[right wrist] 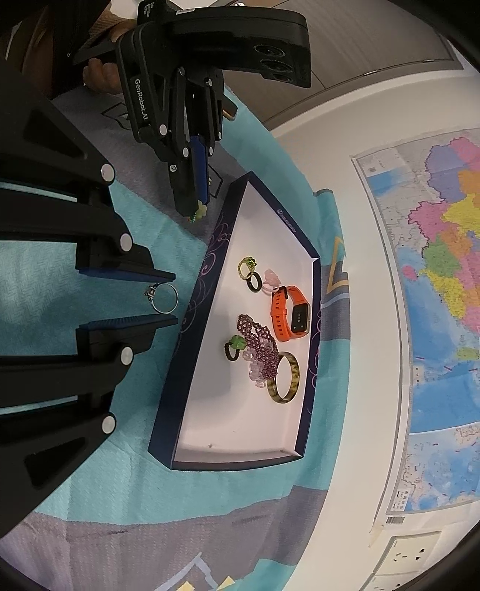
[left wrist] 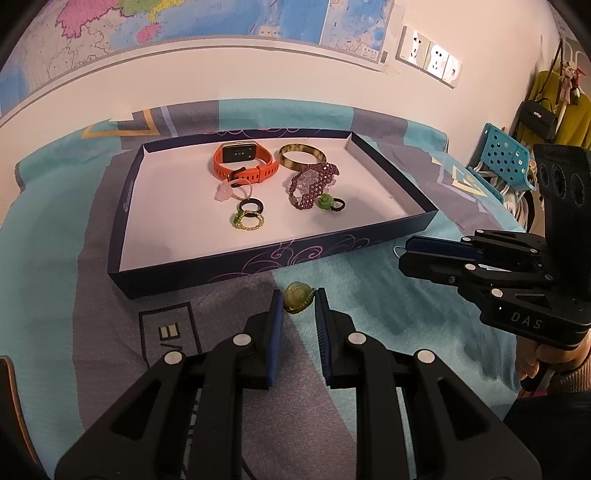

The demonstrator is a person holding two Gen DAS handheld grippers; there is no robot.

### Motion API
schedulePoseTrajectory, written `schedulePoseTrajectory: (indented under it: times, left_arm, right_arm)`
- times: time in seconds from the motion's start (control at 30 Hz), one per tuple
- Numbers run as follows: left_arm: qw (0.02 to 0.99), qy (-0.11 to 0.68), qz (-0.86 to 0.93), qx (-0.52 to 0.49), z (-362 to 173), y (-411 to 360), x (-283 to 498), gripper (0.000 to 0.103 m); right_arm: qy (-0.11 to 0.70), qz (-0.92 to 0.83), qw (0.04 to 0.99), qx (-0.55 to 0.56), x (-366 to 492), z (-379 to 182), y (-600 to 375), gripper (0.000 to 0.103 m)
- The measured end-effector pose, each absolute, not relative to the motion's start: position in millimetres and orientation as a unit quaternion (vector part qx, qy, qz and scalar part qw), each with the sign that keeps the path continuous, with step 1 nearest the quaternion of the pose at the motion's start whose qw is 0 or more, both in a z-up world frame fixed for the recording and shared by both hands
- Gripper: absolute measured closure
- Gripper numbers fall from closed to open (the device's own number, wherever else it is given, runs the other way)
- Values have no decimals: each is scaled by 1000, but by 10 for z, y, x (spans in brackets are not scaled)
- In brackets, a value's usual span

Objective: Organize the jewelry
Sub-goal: 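Lift and carry the green bead ring and silver ring over the box with both tools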

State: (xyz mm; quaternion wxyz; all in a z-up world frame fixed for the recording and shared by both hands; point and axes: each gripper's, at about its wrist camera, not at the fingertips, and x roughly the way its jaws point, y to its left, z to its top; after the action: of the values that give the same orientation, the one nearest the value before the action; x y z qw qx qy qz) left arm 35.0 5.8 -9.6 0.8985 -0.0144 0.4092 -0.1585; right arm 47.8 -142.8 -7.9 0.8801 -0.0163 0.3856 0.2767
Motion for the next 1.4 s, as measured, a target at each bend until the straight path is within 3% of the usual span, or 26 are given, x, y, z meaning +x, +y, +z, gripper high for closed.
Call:
schedulePoseTrajectory:
  times: [1.4]
  left_arm:
    - [906, 393, -155, -13, 65, 66, 397, 85]
  right_arm:
    - [372, 275, 886, -13, 564, 9, -1401, 87]
